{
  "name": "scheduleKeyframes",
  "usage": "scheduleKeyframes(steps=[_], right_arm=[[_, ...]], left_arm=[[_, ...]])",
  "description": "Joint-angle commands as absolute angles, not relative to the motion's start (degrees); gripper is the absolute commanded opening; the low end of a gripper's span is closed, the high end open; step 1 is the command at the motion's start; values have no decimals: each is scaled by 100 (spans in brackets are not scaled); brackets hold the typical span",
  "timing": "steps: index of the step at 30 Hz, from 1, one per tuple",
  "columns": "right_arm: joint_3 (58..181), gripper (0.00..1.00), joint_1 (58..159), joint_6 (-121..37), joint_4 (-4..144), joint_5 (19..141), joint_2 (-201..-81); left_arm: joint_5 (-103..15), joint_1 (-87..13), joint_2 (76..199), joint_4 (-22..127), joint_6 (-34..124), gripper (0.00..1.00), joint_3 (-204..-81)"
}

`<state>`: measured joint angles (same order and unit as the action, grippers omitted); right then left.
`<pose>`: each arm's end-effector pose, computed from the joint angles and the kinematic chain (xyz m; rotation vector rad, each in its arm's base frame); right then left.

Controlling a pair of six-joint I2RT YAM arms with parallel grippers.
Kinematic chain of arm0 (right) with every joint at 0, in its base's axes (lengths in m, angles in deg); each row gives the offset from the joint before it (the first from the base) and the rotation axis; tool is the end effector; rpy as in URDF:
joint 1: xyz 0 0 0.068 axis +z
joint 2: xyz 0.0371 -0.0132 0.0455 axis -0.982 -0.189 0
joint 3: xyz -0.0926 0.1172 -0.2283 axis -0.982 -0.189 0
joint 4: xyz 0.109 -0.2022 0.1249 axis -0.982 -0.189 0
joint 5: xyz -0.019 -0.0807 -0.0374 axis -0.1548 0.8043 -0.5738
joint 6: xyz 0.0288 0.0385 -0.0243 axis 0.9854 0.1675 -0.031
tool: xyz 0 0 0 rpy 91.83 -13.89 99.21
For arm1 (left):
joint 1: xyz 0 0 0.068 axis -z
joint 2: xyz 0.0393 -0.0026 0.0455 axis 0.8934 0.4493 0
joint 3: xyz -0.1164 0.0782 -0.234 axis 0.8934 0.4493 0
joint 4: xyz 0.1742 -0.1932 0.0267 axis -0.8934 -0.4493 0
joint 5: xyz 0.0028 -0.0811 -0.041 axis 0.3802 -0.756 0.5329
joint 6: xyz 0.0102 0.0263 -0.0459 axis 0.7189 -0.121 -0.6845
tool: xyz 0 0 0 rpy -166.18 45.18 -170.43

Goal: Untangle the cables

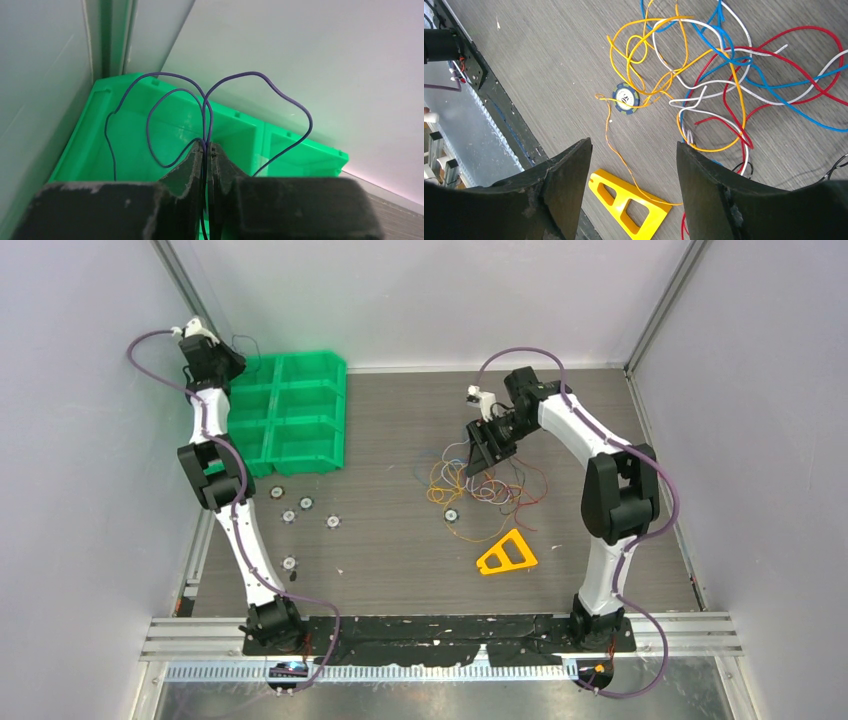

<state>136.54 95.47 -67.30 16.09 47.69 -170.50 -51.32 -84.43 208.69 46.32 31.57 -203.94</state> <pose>0.3720 0.1332 0.2450 -0.9389 2.5086 0.9699 0.5590 0.2060 0.2358 -0.5484 1.7707 -0.2923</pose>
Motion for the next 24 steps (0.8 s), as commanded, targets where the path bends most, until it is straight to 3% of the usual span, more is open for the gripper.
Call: scheduleKeyframes(steps=[1,3,6,18,24], right_arm=[[13971,69,9528,-6771,1544,4793,-17080],[13962,69,9532,-6766,1549,4807,-17085],[13944,69,9528,-6756,1546,4768,-17104],[13997,69,9435,-6792,1580,4687,-16875],[14011,73,9273,-7208,1438,5177,-16523]], left_arm=[[-4714,-8511,20615,4300,3283,13,-20557],[-4776,-8510,20591,4251,3315,19,-20540],[-4866,-8497,20563,4269,3389,37,-20529],[-5511,-8441,19354,4799,4003,64,-20175],[-5861,-8107,17931,3366,5236,99,-19906]])
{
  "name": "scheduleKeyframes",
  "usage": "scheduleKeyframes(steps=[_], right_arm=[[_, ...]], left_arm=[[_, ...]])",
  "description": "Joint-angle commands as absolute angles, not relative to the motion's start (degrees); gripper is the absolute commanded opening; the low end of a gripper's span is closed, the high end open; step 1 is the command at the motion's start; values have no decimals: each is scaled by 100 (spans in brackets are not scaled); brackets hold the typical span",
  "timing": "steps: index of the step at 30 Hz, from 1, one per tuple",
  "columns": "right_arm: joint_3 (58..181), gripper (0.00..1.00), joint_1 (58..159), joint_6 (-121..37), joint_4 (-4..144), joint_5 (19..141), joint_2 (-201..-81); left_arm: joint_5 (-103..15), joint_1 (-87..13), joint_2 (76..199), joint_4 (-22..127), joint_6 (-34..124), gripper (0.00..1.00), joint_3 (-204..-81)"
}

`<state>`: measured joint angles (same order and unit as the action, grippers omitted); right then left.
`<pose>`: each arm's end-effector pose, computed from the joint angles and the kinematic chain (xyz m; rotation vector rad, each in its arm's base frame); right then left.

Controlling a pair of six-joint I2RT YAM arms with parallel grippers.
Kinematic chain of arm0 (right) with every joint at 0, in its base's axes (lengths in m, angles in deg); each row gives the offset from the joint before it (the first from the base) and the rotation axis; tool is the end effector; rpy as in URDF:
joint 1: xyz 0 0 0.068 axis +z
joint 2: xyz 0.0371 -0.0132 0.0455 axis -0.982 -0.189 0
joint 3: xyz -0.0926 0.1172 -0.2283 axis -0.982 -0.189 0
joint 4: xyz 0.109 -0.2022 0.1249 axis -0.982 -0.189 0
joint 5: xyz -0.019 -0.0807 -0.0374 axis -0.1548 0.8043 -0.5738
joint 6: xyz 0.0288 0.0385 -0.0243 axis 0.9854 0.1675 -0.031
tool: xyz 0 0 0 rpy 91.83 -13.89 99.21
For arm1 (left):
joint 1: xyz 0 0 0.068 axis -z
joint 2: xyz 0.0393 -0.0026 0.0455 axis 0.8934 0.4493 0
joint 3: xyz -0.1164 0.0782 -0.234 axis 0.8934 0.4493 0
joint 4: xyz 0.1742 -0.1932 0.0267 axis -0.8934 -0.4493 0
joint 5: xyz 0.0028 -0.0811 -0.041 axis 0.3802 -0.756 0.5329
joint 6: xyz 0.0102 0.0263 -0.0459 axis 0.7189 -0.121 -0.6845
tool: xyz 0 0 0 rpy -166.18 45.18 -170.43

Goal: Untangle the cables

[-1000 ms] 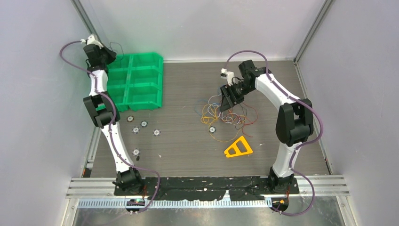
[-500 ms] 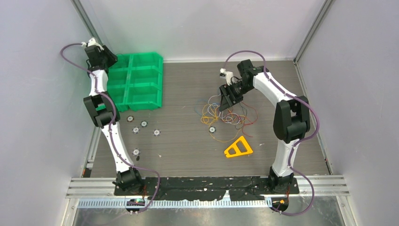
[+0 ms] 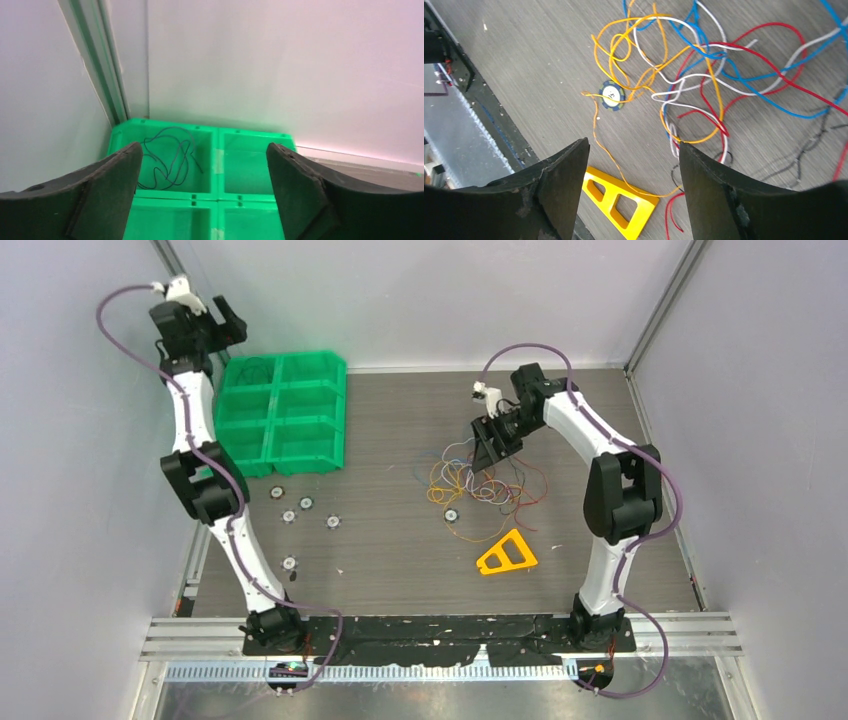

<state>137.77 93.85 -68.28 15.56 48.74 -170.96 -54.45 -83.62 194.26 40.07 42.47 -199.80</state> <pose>0.3784 0.1229 0.2474 -0.9206 2.5084 0.9300 0.5182 0.1799 0.3383 -0.2979 1.7519 -0.2062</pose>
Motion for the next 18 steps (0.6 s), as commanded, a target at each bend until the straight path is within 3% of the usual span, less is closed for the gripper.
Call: scheduleKeyframes(steps=[1,7,11,15,18], right_arm=[[13944,74,9269,-7263,1390,5383,-16475],[13554,76,9019,-7731,959,5728,-16114],[13166,77,8840,-7742,923,5592,-15921],[12727,76,8828,-7523,1264,5578,-15936],[12630,74,8844,-7267,1590,5479,-16073]], left_arm=[[-5980,-8034,17761,3058,5515,99,-19798],[-7401,-7396,16093,777,7006,100,-18618],[-7959,-6228,15525,-1096,8109,100,-17514],[-7333,-4677,14609,718,7735,99,-15036],[-7177,-3603,14701,1717,7231,97,-14175]])
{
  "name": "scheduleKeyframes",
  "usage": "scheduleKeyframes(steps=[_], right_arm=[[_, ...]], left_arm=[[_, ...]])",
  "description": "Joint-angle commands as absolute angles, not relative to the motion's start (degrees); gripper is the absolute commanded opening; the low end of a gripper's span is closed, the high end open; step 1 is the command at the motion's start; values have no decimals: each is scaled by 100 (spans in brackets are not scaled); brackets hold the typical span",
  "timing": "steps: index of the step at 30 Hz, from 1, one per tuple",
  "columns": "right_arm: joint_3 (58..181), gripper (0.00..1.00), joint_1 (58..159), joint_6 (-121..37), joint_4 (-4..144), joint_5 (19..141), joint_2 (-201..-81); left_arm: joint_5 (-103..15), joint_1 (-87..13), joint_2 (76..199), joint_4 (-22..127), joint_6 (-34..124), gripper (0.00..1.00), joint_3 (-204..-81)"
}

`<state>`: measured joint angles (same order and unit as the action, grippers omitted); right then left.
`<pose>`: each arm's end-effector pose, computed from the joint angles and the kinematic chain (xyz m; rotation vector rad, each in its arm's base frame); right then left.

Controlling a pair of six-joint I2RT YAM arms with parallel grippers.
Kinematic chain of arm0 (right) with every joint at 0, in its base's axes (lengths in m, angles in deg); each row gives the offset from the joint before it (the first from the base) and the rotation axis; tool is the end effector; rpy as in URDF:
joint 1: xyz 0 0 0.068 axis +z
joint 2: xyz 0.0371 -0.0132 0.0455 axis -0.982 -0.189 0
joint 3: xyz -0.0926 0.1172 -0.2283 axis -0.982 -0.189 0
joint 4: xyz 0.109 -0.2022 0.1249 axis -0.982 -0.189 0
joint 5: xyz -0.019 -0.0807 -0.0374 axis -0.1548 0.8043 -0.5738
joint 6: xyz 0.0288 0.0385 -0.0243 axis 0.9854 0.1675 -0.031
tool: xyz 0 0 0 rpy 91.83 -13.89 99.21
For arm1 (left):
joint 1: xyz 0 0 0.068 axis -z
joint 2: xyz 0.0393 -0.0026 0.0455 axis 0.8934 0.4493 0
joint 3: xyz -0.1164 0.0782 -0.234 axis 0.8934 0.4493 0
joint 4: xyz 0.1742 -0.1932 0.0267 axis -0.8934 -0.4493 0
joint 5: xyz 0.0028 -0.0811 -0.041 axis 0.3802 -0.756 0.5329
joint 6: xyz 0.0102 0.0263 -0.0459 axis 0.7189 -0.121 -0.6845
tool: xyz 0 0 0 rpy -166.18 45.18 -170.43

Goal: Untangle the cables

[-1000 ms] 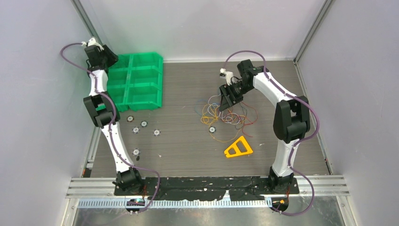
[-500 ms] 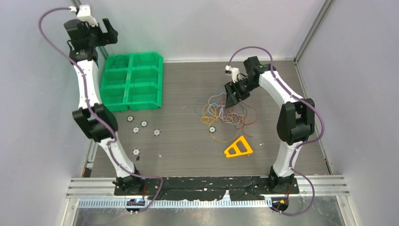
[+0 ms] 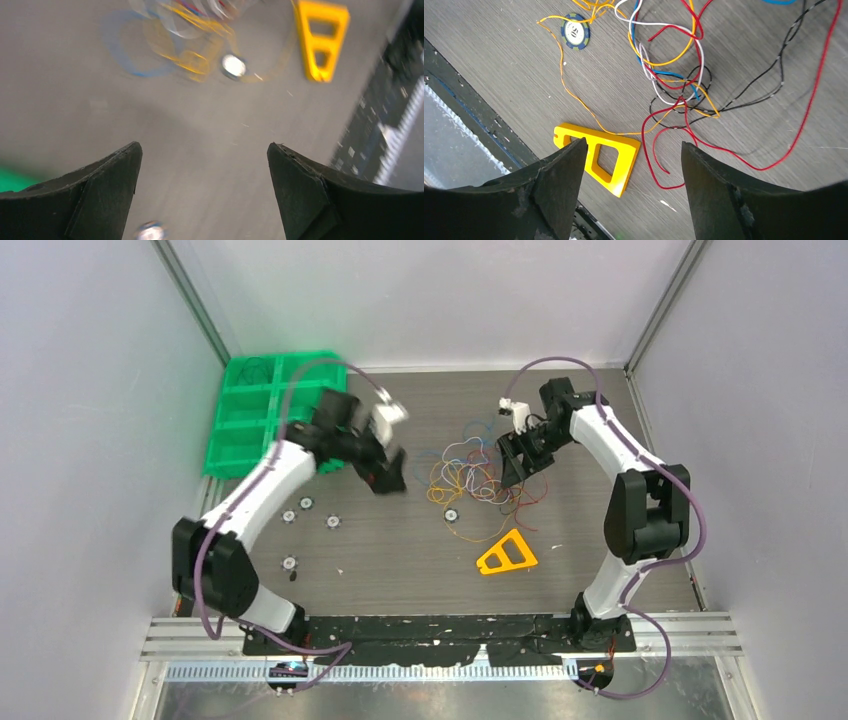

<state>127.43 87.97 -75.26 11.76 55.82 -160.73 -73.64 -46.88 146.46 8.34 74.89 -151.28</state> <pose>0.3388 0.0720 0.2555 -0.9162 2.5818 0.7271 0.2941 -0.1093 0.3520 0.9767 2.0413 -0.7463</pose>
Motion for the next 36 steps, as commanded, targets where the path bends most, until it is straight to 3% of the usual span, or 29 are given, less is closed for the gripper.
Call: scheduleKeyframes(steps=[1,4,10,17,29,32,36], right_arm=[[12610,73,8854,-7154,1650,5474,-16147],[12599,71,8908,-7027,1843,5513,-16302],[12594,68,9119,-6781,2131,5680,-16484],[12722,65,9372,-6500,2319,5810,-16824],[12571,59,9586,-6018,2813,6183,-17256],[12617,49,9590,-5939,2866,6299,-17430],[12695,41,9598,-5943,2859,6532,-17590]], left_arm=[[-7179,-3341,14882,1900,7021,97,-14100],[-6865,-2794,15520,2284,6654,91,-14207],[-6266,-2672,16388,2503,6676,77,-14663],[-7226,-2558,16592,2654,6754,60,-14706],[-6708,-2480,17365,2995,5955,49,-14874],[-6728,-2467,17408,3001,5867,34,-14947],[-7059,-2478,16757,2550,6102,2,-15085]])
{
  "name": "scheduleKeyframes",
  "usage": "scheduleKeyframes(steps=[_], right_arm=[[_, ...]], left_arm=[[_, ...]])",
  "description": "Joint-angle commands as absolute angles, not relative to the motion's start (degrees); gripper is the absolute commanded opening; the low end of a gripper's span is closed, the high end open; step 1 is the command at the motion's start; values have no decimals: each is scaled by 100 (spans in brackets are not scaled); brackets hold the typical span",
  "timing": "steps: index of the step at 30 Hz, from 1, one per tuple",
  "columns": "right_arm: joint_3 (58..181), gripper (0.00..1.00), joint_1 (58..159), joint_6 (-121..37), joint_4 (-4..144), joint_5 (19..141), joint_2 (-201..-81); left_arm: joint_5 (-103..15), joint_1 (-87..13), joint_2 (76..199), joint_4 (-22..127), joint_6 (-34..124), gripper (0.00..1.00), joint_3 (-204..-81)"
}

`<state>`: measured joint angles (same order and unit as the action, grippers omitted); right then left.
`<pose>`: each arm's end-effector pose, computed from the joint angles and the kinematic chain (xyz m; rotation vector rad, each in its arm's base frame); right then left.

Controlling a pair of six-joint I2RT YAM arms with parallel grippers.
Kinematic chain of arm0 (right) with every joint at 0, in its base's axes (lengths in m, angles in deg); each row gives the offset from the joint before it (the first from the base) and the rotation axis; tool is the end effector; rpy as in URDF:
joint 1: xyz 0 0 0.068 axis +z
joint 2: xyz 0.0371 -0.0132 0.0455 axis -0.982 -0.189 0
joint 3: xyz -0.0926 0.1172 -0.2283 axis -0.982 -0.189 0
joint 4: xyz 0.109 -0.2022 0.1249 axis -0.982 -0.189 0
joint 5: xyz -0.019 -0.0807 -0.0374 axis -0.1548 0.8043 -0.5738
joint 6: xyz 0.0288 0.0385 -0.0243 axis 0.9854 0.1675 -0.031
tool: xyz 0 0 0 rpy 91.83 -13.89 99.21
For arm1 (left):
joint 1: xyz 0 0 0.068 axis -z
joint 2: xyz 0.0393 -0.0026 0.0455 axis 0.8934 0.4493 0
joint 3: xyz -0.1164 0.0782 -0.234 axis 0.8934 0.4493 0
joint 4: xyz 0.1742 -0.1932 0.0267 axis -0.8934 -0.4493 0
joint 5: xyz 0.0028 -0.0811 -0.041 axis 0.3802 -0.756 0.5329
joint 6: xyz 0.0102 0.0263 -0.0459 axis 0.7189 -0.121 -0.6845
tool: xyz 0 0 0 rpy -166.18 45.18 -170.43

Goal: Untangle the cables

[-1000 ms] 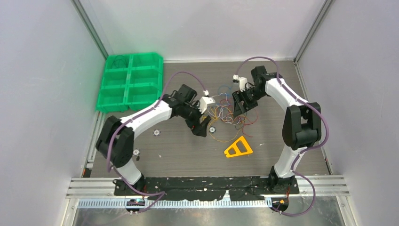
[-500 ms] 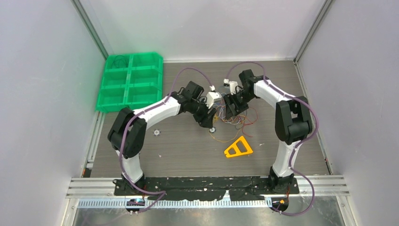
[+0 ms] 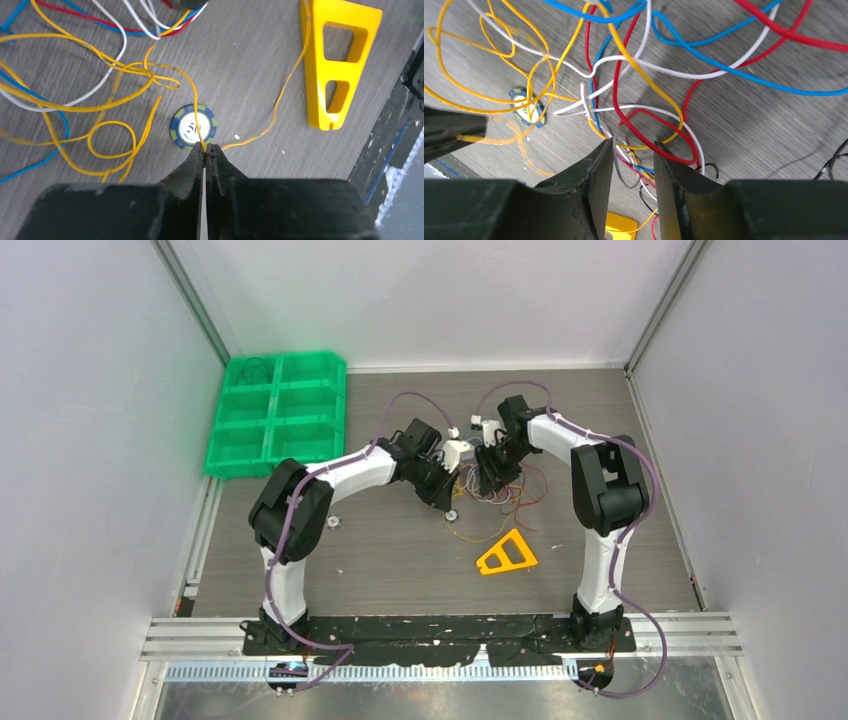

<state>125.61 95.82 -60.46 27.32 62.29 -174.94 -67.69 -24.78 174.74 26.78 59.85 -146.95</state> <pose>0.3723 0.1279 0.1644 -0.7705 2.7592 0.6631 0.3080 -0.2691 0.1752 1.1395 2.3866 -0.9350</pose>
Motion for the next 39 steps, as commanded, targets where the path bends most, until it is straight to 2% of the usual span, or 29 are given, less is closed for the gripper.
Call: scheduleKeyframes(steps=[1,5,9,17,23,27,33,37,39], right_arm=[[12699,40,9598,-5986,2848,6577,-17607],[12653,36,9607,-6144,2826,6937,-17650],[12703,29,9619,-6248,2754,7127,-17698],[12847,23,9669,-6254,2512,7207,-17811],[12845,23,9682,-6237,2422,7143,-17812],[12869,32,9678,-6363,2261,6702,-17558],[12968,49,9666,-6574,1977,6167,-16994],[13029,61,9624,-6643,1824,5727,-16647],[13099,64,9598,-6662,1769,5581,-16492]], left_arm=[[-7097,-2497,16325,2373,6183,0,-15119],[-7350,-2886,15106,1810,6099,0,-15398],[-7803,-3460,14576,1197,5961,0,-16223],[-8380,-4612,14487,1286,5044,0,-18597],[-8373,-4881,14739,1423,4825,0,-20130],[-8115,-5005,14592,1471,4991,0,-19759],[-6384,-5222,14756,1072,5598,0,-19388],[-6178,-5377,14774,1045,6097,0,-18864],[-5696,-5390,14740,1014,6330,0,-18528]])
